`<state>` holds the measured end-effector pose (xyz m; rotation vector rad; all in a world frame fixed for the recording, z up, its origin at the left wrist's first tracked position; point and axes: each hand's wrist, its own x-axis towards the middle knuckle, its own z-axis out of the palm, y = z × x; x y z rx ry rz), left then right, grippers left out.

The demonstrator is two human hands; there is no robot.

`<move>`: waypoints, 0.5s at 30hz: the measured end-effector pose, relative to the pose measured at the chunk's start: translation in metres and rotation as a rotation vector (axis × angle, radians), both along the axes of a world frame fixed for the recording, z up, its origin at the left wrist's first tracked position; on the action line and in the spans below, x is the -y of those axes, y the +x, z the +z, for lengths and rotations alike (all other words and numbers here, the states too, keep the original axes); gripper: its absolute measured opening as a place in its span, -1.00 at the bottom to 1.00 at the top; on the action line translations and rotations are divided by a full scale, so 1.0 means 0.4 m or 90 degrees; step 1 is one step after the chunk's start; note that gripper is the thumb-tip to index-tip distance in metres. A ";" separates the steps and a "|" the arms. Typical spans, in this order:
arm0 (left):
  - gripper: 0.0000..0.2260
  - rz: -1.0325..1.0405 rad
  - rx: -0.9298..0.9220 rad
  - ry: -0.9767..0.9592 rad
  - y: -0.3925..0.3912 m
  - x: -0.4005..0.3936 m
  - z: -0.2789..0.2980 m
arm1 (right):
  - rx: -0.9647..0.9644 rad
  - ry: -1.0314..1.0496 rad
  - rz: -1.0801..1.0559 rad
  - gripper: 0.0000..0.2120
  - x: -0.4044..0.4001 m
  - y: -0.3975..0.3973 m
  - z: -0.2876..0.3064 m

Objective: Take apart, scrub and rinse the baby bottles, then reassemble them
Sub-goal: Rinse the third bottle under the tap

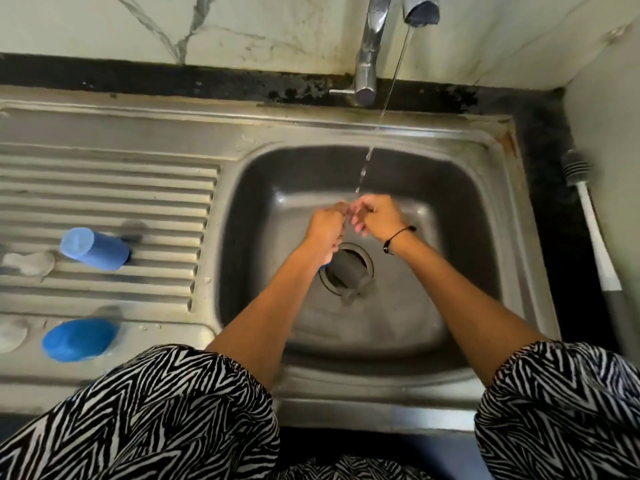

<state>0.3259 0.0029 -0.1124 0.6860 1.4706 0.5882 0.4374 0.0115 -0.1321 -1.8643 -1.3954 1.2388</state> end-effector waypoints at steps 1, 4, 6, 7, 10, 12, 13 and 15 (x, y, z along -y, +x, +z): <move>-0.61 -0.007 -0.015 -0.018 -0.005 0.017 -0.017 | 0.057 -0.041 0.036 -0.74 0.014 -0.002 -0.024; -0.67 -0.034 -0.059 -0.081 -0.019 0.055 -0.070 | 0.335 -0.136 0.219 -0.79 0.052 -0.001 -0.071; -0.71 -0.066 -0.092 -0.110 -0.022 0.073 -0.101 | 0.418 -0.228 0.283 -0.69 0.074 -0.007 -0.093; -0.73 -0.082 -0.102 -0.116 -0.022 0.078 -0.112 | 0.437 -0.265 0.295 -0.60 0.087 -0.009 -0.108; -0.76 -0.111 -0.104 -0.146 -0.015 0.083 -0.130 | 0.416 -0.321 0.253 -0.32 0.122 -0.014 -0.142; -0.75 -0.124 -0.106 -0.162 -0.012 0.082 -0.131 | 0.388 -0.321 0.219 -0.29 0.130 -0.015 -0.147; -0.76 -0.126 -0.108 -0.153 -0.008 0.081 -0.134 | 0.384 -0.319 0.215 -0.31 0.128 -0.014 -0.145; -0.81 -0.119 -0.138 -0.078 -0.004 0.075 -0.138 | 0.392 -0.303 0.212 -0.37 0.116 -0.006 -0.127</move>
